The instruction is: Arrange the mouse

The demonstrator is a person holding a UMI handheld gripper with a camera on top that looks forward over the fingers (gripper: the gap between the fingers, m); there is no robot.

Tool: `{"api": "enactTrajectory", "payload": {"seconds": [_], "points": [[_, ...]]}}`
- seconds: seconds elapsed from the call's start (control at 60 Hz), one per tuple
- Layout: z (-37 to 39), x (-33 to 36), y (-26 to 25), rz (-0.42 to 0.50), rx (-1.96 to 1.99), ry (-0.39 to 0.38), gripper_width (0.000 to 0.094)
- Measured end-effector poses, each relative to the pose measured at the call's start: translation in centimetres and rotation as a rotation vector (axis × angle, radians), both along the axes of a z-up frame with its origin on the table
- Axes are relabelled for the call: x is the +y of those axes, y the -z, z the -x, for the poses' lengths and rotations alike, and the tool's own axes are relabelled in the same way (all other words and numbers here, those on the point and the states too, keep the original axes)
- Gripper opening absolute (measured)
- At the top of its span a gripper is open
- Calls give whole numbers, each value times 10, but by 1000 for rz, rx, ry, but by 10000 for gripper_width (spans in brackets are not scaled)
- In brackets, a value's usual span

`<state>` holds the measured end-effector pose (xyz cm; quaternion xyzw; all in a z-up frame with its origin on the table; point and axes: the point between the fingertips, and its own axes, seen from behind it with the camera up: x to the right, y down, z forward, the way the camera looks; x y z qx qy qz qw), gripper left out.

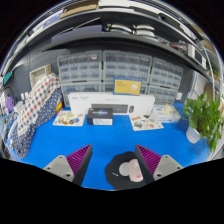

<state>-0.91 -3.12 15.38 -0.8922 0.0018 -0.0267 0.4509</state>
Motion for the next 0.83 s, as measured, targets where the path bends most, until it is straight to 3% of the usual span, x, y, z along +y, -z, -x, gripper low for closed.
{"api": "enactTrajectory", "payload": {"seconds": [0.267, 0.833], "points": [[74, -8, -55, -106, 44, -3, 868], [125, -29, -46, -78, 10, -33, 858]]}}
